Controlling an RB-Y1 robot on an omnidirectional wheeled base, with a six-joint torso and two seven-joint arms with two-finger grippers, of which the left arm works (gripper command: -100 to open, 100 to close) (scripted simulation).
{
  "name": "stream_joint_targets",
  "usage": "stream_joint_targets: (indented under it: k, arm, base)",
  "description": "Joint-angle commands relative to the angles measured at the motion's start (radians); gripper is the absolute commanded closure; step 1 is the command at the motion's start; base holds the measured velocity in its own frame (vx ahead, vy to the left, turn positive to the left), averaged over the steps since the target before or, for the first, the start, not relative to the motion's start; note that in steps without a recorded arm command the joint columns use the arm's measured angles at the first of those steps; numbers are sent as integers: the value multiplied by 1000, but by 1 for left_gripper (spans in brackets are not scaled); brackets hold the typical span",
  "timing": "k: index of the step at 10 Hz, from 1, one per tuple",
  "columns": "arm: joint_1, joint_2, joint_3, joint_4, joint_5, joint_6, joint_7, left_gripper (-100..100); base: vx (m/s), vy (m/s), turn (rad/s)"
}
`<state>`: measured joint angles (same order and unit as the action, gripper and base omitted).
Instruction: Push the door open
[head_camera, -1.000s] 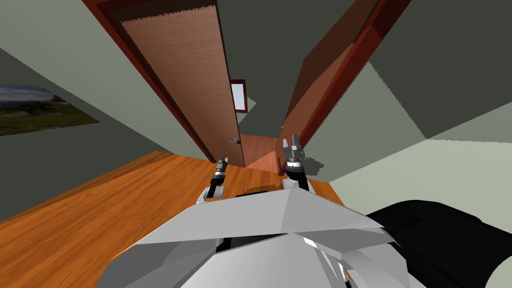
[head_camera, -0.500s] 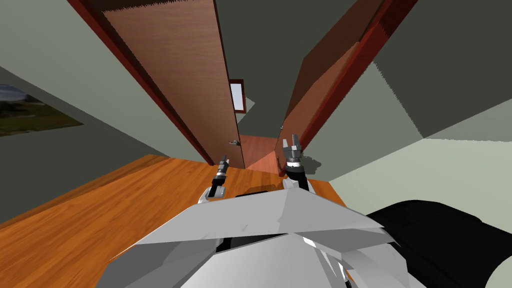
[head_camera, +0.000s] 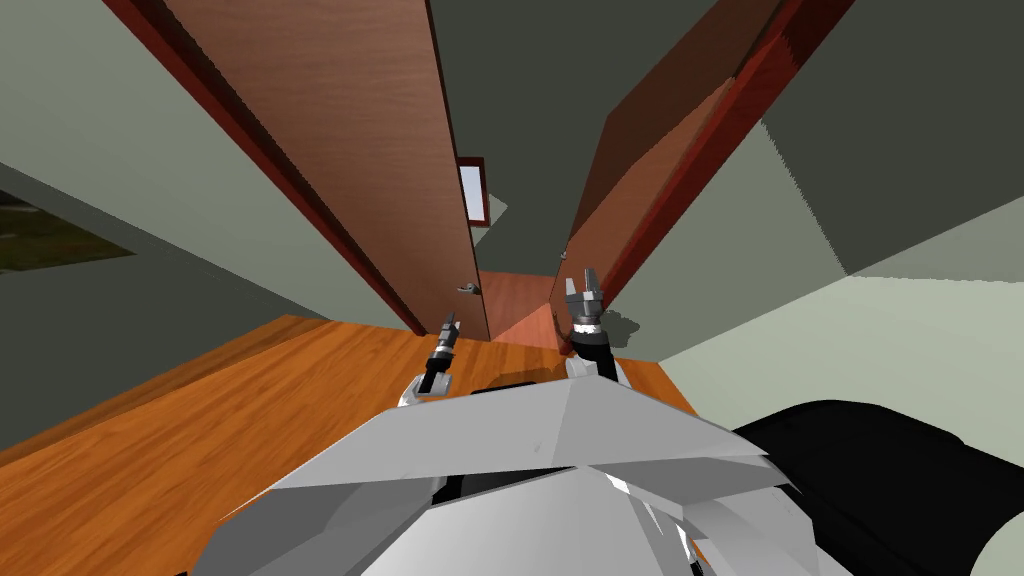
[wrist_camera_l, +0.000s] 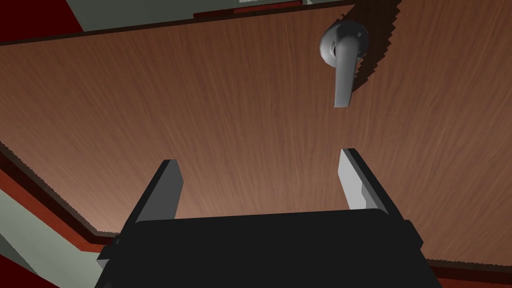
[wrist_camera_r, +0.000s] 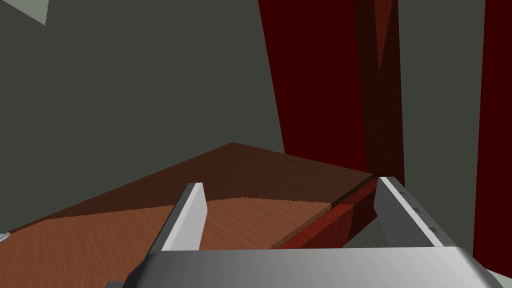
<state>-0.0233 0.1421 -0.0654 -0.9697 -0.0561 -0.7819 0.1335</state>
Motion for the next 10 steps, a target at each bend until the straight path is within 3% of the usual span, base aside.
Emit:
stream_joint_targets:
  k: [1,10]
  arm:
    - [-14,1,-2,36,1,-5,7,-100]
    - [-105,9,-16,263,6,-40,47,-100]
  base:
    - [83,43,-56]
    - [94,68,-58]
